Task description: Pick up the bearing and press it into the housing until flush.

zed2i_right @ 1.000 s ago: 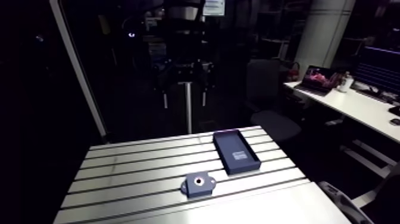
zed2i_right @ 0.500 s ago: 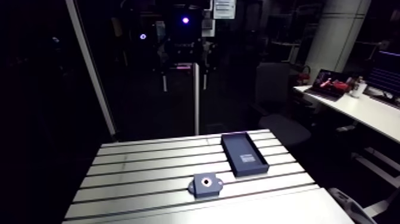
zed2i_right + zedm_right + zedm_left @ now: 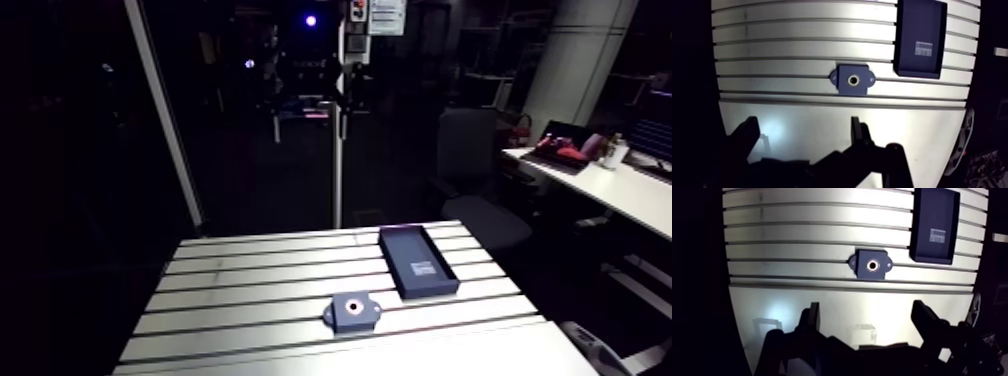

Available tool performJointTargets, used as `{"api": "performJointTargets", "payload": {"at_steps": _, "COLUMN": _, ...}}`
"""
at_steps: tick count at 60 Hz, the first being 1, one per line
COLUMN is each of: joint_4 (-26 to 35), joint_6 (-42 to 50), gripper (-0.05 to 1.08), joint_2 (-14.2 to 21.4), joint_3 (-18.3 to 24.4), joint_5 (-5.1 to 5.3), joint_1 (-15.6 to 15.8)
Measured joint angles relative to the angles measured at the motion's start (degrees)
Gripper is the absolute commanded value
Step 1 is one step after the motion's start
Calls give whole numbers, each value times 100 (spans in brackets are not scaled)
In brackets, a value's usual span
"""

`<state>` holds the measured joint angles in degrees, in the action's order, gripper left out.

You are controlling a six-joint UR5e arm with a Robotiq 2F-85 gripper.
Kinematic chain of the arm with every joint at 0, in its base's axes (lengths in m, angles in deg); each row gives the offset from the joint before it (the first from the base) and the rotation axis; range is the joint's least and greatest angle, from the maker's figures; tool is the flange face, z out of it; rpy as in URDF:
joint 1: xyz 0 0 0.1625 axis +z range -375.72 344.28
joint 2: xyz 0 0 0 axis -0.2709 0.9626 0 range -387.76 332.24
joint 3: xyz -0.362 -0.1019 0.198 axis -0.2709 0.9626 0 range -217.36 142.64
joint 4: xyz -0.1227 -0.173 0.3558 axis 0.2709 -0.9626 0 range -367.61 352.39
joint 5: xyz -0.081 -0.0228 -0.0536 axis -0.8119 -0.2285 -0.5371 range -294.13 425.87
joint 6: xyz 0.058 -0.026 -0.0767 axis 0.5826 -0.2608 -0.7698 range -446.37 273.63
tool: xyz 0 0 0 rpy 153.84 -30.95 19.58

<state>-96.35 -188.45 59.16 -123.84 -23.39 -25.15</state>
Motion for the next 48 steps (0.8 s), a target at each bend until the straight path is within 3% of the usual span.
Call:
{"api": "performJointTargets", "payload": {"at_steps": 30, "joint_4": -6, "joint_6": 11, "gripper": 1, "joint_2": -85, "joint_3": 129, "joint_5": -80, "joint_1": 50}}
{"api": "performJointTargets", "payload": {"at_steps": 48, "joint_4": -17, "joint_6": 8, "gripper": 1, "joint_2": -173, "joint_3": 189, "joint_5": -37, "joint_1": 61}}
